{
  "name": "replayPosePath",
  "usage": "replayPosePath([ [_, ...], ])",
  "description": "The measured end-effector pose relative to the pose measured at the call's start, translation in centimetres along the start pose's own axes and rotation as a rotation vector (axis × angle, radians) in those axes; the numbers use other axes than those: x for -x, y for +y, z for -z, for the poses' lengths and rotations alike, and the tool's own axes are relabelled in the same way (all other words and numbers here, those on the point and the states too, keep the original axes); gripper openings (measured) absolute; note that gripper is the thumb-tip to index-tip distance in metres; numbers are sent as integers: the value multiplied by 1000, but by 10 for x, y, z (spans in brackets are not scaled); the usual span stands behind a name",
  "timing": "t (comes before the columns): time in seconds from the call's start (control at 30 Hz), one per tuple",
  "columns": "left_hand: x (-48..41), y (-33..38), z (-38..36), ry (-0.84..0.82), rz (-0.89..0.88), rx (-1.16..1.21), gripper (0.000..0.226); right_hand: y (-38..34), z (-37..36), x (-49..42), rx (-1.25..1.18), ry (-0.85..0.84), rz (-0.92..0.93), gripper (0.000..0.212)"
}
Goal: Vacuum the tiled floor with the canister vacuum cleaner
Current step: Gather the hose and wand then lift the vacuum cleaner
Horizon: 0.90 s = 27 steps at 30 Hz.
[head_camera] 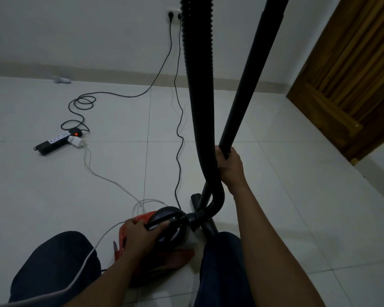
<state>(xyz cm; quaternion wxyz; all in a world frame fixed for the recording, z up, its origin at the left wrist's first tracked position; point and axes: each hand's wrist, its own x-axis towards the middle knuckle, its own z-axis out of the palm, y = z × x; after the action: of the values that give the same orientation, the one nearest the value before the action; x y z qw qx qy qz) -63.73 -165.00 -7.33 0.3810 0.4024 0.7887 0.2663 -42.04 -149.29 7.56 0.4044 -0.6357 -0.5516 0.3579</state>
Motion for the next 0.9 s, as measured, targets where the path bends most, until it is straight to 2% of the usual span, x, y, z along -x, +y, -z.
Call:
replayPosePath([
  [0.17,-9,2,1,-49,1,-29,87,0,-3,-4,9,1,20,47],
  [0.27,-9,8,0,-47,-30,-34,66,-2,-5,-5,14,-3,30,48],
  [0.3,-13,4,-3,-48,-32,-39,65,-3,-5,-5,17,-4,31,48],
  [0.4,-29,-13,-16,-32,-15,-105,92,-2,-4,-6,18,-3,25,48],
  [0.5,-15,-4,-15,-24,26,-254,87,-1,-1,-6,-2,-1,8,47],
  [0.63,-4,15,-14,-2,-123,-475,68,-1,2,-9,-18,-2,-2,43],
  [0.77,-5,16,-24,-39,-269,-668,69,0,3,-10,-21,-4,-9,44],
  [0.9,-9,16,-24,-28,-300,-718,68,0,5,-11,20,2,3,42],
])
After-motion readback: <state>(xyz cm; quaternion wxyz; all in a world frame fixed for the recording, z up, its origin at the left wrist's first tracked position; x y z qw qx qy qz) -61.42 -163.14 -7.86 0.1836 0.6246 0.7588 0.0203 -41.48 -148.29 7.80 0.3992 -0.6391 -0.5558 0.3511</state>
